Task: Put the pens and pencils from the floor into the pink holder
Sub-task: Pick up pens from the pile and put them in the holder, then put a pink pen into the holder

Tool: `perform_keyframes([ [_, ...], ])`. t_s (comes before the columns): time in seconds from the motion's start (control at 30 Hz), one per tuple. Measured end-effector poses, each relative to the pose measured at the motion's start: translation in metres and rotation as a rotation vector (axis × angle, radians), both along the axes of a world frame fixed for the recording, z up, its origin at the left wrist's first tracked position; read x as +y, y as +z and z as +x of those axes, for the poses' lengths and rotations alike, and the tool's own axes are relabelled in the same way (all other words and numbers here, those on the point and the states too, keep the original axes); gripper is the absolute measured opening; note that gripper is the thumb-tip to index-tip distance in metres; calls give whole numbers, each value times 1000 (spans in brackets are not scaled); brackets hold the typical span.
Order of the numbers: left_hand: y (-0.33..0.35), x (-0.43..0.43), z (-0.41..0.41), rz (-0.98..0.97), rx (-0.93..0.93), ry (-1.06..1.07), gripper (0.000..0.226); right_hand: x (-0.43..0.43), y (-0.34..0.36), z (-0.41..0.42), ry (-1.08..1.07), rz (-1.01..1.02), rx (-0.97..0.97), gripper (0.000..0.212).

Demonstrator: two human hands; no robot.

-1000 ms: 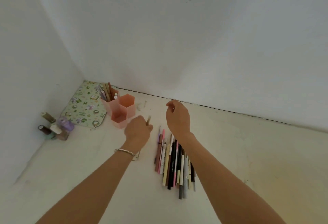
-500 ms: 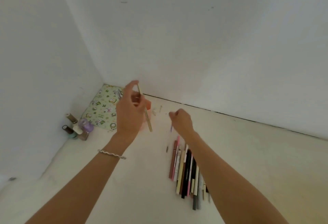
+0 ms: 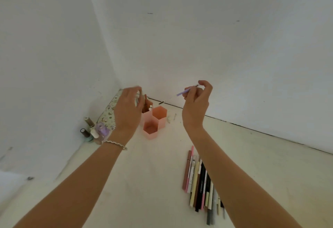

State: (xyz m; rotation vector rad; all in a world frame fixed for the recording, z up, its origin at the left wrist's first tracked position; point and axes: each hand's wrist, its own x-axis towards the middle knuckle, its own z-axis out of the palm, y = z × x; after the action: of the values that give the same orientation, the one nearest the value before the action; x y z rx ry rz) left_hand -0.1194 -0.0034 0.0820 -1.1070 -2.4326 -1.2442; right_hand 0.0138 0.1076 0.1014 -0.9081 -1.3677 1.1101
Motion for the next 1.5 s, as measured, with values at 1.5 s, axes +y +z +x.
perform_keyframes([
  [1.5,-81,28,141,-368,-762,-139,32,4,-69,128,113,-123,-753,26],
])
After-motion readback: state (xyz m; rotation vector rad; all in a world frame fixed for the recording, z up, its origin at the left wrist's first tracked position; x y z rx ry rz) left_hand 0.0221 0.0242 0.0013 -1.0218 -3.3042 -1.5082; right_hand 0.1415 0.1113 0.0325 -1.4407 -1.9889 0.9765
